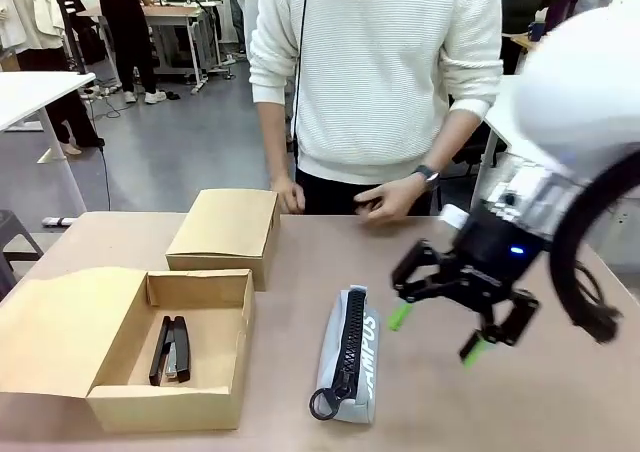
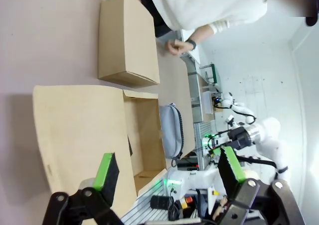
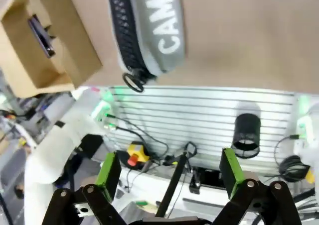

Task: Place items inside the box.
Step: Pick up a Pencil pouch or Stapler and place it inside the Mailer Box closest to the robot.

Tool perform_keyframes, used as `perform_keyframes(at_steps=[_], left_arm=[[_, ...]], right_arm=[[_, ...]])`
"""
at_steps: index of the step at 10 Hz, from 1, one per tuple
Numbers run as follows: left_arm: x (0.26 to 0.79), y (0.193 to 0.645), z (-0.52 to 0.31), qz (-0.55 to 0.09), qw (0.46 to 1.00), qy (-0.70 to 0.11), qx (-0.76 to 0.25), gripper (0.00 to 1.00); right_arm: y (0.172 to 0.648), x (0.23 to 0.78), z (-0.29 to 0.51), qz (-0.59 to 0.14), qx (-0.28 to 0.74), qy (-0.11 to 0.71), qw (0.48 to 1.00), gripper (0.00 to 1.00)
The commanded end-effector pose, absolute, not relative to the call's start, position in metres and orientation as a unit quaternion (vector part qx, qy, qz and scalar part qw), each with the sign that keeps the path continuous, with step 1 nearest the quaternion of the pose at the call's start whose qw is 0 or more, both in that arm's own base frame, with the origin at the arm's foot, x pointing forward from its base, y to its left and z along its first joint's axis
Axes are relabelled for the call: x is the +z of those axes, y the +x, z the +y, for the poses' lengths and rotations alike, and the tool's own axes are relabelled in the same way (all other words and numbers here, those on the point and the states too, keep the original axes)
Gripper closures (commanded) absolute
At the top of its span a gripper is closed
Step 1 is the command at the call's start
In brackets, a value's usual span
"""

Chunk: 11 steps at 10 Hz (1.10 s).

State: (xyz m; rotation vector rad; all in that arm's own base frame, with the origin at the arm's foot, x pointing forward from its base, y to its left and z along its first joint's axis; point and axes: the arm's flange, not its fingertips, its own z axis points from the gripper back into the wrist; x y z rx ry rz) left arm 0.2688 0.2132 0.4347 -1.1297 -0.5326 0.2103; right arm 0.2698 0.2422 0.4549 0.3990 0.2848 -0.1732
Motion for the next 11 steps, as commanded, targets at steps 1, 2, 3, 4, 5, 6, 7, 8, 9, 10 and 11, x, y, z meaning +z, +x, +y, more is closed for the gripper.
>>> perform_keyframes(at_steps=[1, 2, 3, 4, 5, 6, 7, 8, 9, 10, 11], left_arm=[[0.435, 0.268, 0.213, -0.259, 0.8, -0.534, 0.093, 0.0], [0.435, 0.268, 0.213, -0.259, 0.8, -0.534, 0.093, 0.0], [0.435, 0.268, 0.213, -0.259, 0.8, -0.534, 0.093, 0.0], [0.435, 0.268, 0.213, -0.259, 0.8, -0.534, 0.093, 0.0], [0.435, 0.268, 0.213, -0.259, 0.8, -0.534, 0.093, 0.0], [0.435, 0.268, 0.213, -0.259, 0.8, -0.534, 0.093, 0.0], [0.435, 0.268, 0.213, -0.259, 0.8, -0.534, 0.093, 0.0], [0.435, 0.268, 0.213, -0.259, 0.8, -0.534, 0.093, 0.0], [0.435, 0.268, 0.213, -0.259, 0.8, -0.534, 0.093, 0.0], [0.435, 0.268, 0.213, -0.259, 0.8, -0.534, 0.093, 0.0], [0.435, 0.268, 0.213, -0.259, 0.8, -0.534, 0.093, 0.0]], right_arm=[[0.312, 0.459, 0.288, 0.128, -0.111, 0.141, 0.975, 0.0], [0.321, 0.453, 0.318, 0.122, -0.115, 0.115, 0.979, 0.0], [0.328, 0.444, 0.346, 0.121, -0.112, 0.081, 0.983, 0.0], [0.335, 0.431, 0.371, 0.117, -0.116, 0.043, 0.985, 0.0], [0.341, 0.417, 0.385, 0.116, -0.121, 0.015, 0.986, 0.0], [0.345, 0.399, 0.392, 0.115, -0.129, -0.012, 0.985, 0.0], [0.349, 0.377, 0.398, 0.123, -0.133, -0.036, 0.983, 0.0], [0.352, 0.349, 0.401, 0.129, -0.133, -0.058, 0.981, 0.0], [0.352, 0.334, 0.402, 0.133, -0.138, -0.06, 0.98, 0.0], [0.35, 0.315, 0.398, 0.13, -0.143, -0.054, 0.98, 0.0], [0.347, 0.307, 0.393, 0.125, -0.151, -0.048, 0.979, 0.0]])
